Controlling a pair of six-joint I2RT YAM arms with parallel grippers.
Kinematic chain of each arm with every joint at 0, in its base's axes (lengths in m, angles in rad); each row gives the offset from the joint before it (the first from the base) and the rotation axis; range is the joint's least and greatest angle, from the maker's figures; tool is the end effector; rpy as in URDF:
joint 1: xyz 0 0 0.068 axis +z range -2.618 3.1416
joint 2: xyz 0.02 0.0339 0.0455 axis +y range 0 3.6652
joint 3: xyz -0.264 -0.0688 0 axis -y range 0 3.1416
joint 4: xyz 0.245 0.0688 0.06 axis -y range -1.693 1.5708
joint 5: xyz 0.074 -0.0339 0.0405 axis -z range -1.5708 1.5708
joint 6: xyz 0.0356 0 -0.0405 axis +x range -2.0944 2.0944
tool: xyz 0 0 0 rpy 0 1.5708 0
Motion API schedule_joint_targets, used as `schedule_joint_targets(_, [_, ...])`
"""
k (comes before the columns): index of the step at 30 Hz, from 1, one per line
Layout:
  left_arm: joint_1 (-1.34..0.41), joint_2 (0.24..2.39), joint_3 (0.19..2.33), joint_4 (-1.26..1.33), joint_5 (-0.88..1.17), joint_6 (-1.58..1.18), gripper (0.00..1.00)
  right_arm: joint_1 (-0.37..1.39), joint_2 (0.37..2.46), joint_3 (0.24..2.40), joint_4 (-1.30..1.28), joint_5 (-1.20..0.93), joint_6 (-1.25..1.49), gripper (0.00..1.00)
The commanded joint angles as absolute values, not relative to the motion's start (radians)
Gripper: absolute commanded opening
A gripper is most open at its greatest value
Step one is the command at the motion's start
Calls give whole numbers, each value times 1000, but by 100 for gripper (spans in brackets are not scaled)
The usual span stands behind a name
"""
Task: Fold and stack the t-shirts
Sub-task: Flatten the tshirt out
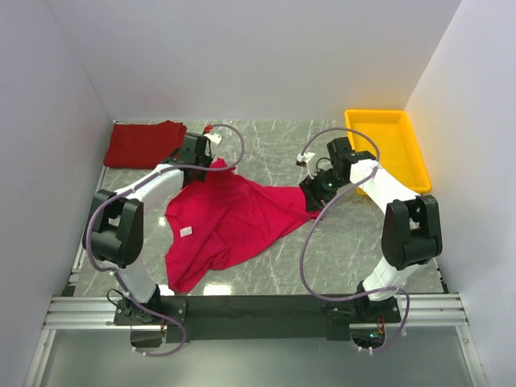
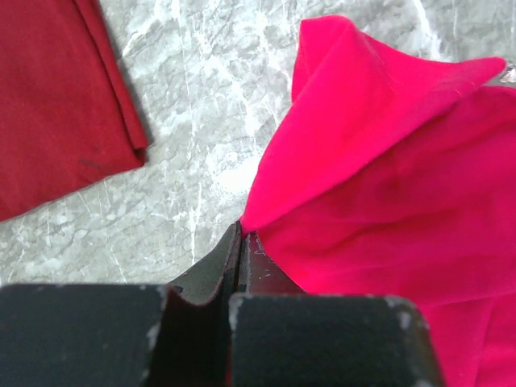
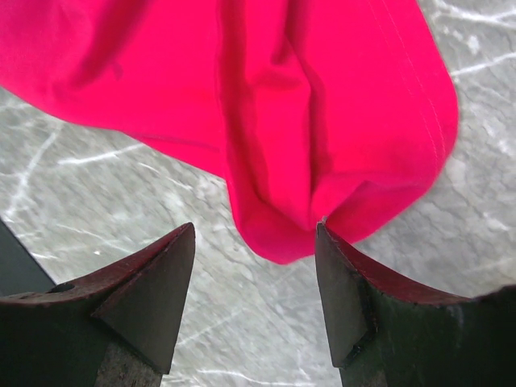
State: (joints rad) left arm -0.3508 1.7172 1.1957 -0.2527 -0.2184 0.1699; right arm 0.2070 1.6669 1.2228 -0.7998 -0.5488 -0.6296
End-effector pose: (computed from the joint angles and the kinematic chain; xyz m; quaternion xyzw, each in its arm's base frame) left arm 0.3582 -0.1229 0.2286 0.1950 0.8962 0.0652 0.3930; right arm 0.3151 0.0851 0.2264 -0.4261 0.8500 0.2286 0.2092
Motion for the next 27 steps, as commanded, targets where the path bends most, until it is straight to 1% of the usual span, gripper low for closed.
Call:
schedule_joint_targets(1, [-328,1666,1192,-249,-181,150,1,215,1658,1203,-815,-489,-678,68])
schedule_joint_targets(17, [-264,1626,1186,-245,-135,138,1,264,1690,1146,-736,-402,-666,66])
schedule_joint_targets(23, [-249,1623,1189,-244,-124,130,1,293,1721,1141,-684,-322,-649,59])
schedule_joint_targets(24, [-245,1621,1190,-245,-124,132,1,293,1721,1140,-680,-312,-647,53])
schedule_joint_targets(26, [-238,1612,1192,-245,-121,132,1,295,1721,1141,-683,-298,-653,49])
schedule_joint_targets(27, [-230,1609,1192,-245,-118,129,1,296,1717,1137,-683,-292,-655,43])
